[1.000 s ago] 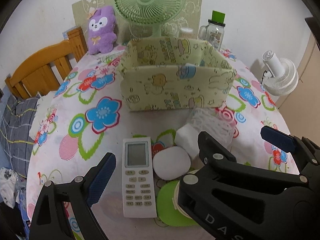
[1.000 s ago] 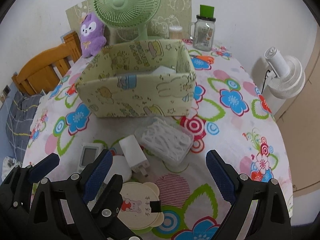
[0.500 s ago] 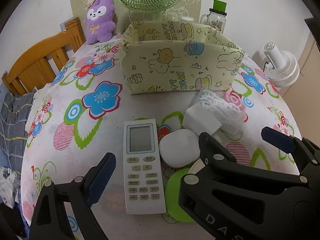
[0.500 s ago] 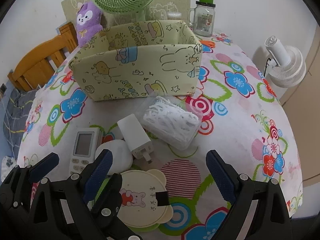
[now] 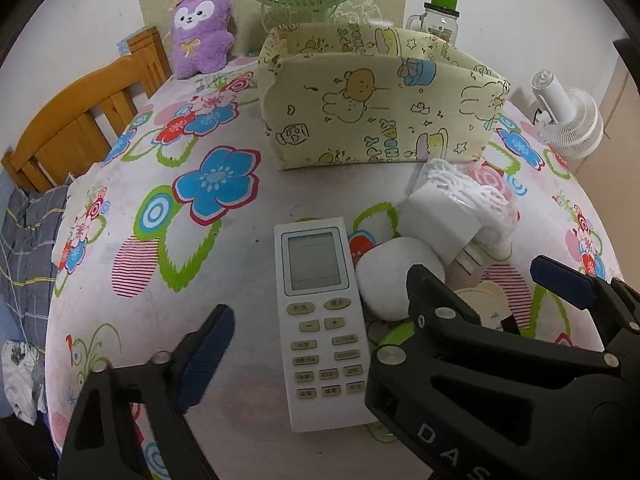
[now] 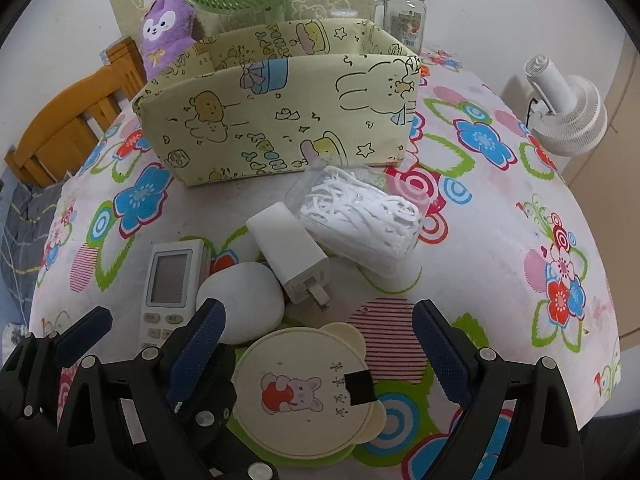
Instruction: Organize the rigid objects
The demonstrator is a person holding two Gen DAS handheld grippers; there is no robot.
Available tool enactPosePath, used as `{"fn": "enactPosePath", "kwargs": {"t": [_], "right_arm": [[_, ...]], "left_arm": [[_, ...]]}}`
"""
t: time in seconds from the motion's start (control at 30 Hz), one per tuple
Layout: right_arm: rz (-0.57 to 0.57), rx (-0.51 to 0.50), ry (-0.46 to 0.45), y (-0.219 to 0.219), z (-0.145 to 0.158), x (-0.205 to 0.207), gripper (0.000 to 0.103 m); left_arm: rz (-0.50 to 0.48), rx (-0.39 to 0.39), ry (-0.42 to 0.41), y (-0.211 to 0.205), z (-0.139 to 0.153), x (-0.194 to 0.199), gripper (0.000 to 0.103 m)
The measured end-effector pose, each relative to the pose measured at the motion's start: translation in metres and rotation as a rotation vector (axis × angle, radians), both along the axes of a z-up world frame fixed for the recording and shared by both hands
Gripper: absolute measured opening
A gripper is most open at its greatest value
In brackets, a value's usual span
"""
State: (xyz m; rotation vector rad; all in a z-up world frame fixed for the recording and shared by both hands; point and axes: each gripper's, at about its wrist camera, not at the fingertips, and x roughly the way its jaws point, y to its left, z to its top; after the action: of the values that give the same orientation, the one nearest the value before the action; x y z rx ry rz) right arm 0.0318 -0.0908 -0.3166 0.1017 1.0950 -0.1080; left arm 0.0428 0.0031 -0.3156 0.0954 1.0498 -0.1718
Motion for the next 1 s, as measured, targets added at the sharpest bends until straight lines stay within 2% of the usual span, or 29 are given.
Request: {"fn": "enactPosePath", "kwargs": {"t": [0.3,1.0], "right_arm": [[-0.034,-0.024,0.026,0.001,-0.006,0.001,0.097],[-0.035,-0.037,0.034,0.011,-0.007,-0.015,0.101]], "left_arm": [[-0.034,0.003,0.039,0.002,-0.007,0.005,0.050],[-0.039,0.029,0.026,0.008,-0.008,-0.012,0.048]]}}
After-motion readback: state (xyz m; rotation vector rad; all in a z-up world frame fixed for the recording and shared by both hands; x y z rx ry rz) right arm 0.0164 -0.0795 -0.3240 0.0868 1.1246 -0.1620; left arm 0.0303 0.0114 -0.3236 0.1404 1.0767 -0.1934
